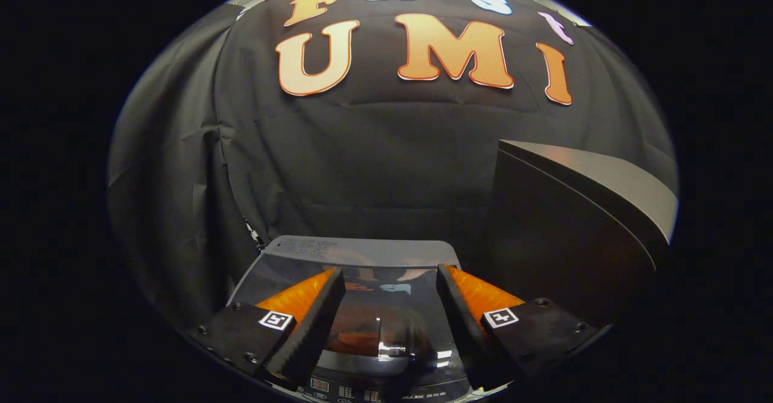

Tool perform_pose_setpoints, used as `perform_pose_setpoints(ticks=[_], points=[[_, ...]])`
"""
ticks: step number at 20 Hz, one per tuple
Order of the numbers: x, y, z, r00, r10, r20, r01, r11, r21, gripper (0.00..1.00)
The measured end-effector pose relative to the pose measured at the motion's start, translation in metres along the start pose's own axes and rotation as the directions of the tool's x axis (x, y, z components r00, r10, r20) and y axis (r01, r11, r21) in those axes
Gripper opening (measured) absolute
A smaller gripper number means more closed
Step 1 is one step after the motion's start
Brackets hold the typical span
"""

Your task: Put the clothes into the washing machine and then close the washing machine lid.

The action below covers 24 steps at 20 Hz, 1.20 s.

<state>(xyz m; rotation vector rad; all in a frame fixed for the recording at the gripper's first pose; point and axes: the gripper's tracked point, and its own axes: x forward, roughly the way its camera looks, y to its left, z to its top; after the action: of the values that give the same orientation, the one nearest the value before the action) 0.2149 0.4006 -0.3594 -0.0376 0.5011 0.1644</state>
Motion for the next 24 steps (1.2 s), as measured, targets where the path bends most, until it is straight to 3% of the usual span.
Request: perform_pose_setpoints(ticks=[12,17,24], points=[[-0.03,0.028,0.069,0.993,0.032,0.114,-0.03,0.999,-0.022,0.99],[-0.065,0.036,0.115,0.979,0.063,0.196,-0.063,0.998,-0.009,0.99],[-0.129,0.017,0.19,0.944,0.051,0.327,-0.049,0.999,-0.016,0.98]])
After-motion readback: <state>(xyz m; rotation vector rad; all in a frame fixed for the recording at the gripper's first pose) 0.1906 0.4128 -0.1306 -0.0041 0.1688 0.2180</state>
